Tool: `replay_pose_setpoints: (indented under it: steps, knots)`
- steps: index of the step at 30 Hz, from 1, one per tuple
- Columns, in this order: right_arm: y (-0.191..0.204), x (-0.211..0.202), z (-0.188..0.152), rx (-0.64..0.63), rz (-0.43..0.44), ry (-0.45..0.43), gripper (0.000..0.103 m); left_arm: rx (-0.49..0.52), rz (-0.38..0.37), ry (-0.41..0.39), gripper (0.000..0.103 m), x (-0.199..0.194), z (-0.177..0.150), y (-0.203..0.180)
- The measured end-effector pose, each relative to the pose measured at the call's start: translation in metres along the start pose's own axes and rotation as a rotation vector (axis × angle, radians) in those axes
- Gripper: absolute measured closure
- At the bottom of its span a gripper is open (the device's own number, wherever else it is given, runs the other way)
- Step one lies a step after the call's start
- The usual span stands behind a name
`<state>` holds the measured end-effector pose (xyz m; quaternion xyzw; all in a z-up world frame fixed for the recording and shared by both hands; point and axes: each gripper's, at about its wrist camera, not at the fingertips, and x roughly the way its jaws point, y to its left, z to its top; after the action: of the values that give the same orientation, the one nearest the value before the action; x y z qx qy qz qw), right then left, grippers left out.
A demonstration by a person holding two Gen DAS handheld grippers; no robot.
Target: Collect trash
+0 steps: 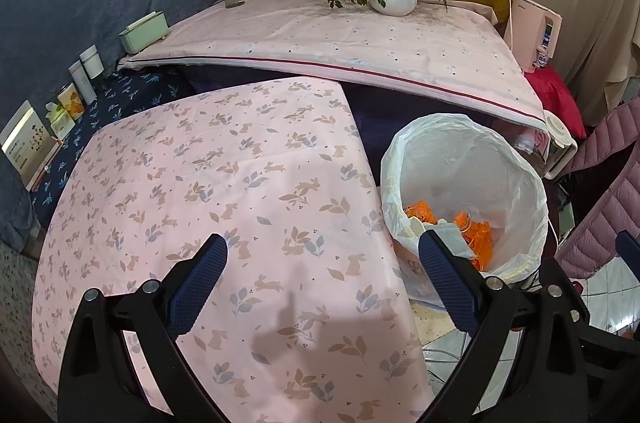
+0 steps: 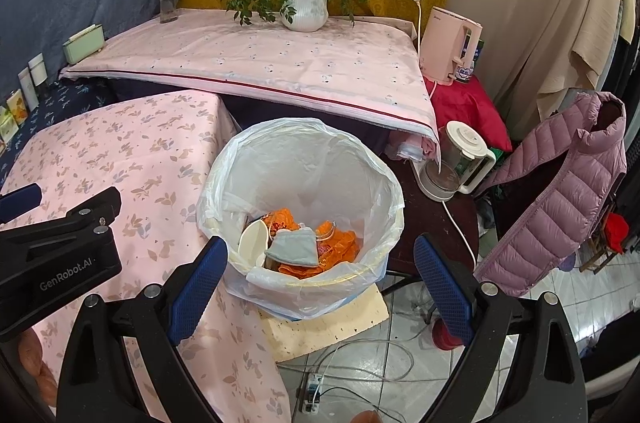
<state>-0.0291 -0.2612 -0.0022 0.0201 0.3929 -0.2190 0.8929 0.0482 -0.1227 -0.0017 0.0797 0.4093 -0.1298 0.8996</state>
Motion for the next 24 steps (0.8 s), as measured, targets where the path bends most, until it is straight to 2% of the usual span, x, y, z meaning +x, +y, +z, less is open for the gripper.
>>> replay_pose_setpoints:
  steps: [24]
  knots:
    - [0.0005,0.0036,-0.0005,-0.002,-0.007,0.007,0.013,0.007,-0.007,0.009,0.011,0.0,-0.002,-0.0003]
